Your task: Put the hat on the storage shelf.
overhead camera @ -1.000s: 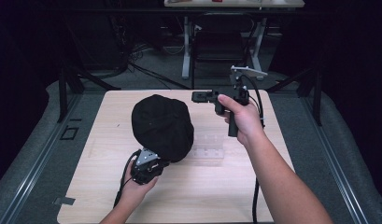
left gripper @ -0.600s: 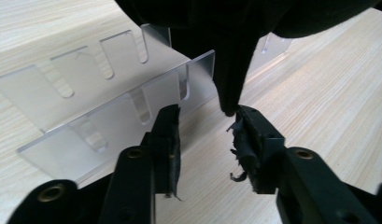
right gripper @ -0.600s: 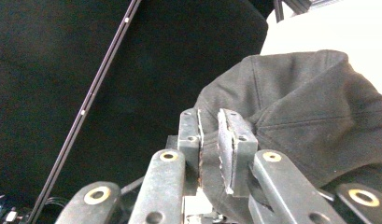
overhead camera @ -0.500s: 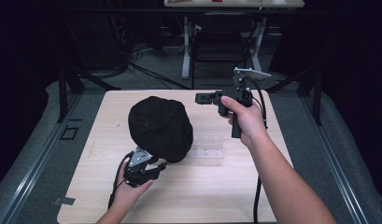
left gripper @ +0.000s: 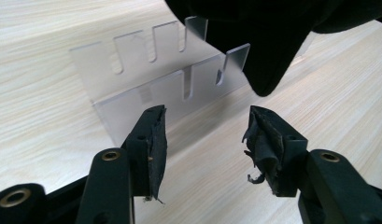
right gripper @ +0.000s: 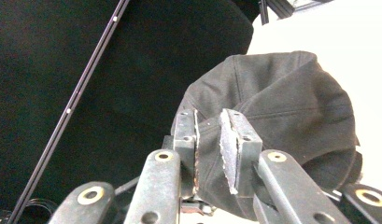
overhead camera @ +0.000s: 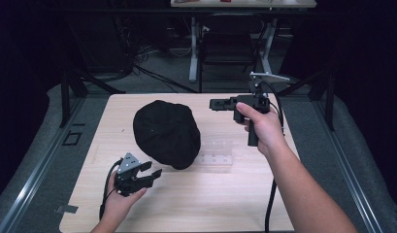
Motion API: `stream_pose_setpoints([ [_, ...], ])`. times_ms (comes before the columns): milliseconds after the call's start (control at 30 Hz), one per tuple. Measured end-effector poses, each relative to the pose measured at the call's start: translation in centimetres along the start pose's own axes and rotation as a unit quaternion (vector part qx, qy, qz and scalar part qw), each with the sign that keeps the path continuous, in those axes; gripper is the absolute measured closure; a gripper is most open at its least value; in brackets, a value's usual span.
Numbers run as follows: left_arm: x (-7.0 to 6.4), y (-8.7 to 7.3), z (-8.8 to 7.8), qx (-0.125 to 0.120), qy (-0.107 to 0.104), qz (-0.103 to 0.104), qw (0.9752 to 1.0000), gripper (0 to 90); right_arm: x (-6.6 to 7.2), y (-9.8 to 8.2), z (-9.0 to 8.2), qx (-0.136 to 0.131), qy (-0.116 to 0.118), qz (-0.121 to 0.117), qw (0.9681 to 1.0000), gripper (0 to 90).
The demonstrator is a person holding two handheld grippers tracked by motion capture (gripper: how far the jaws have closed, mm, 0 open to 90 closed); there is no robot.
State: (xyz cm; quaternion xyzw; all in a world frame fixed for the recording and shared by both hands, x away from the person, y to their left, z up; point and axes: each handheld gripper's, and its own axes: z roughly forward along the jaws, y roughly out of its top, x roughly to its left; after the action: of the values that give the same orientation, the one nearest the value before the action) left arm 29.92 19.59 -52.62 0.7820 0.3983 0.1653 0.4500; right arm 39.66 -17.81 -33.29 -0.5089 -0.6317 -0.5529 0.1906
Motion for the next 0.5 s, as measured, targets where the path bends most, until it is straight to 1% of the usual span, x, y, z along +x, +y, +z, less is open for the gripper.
stream_pose_setpoints([
  [133, 0.6, -0.5, -0.9, 0.002, 0.005, -0.006, 1.0000, 45.8, 0.0, -0.2, -0.8, -0.002, -0.005, -0.005, 1.0000, 75.2],
  [233, 1.0, -1.0, -1.3, -0.002, 0.010, -0.015, 0.9998, 45.2, -0.1, -0.5, -1.4, -0.004, -0.016, -0.013, 0.9998, 74.3],
  [367, 1.8, -2.4, -1.6, -0.016, 0.015, -0.031, 0.9993, 44.8, -0.4, -0.8, -2.1, -0.006, -0.029, -0.018, 0.9994, 71.1],
  [400, 2.1, -2.8, -1.6, -0.013, 0.014, -0.038, 0.9991, 44.8, -0.4, -0.9, -2.2, -0.008, -0.034, -0.019, 0.9992, 69.7],
  [433, 2.4, -3.2, -1.6, -0.004, 0.016, -0.045, 0.9989, 44.8, -0.5, -1.0, -2.4, -0.012, -0.038, -0.022, 0.9990, 68.0],
  [500, 2.8, -3.6, -1.6, -0.001, 0.020, -0.048, 0.9986, 44.9, -0.8, -1.2, -2.6, -0.013, -0.039, -0.018, 0.9990, 67.0],
])
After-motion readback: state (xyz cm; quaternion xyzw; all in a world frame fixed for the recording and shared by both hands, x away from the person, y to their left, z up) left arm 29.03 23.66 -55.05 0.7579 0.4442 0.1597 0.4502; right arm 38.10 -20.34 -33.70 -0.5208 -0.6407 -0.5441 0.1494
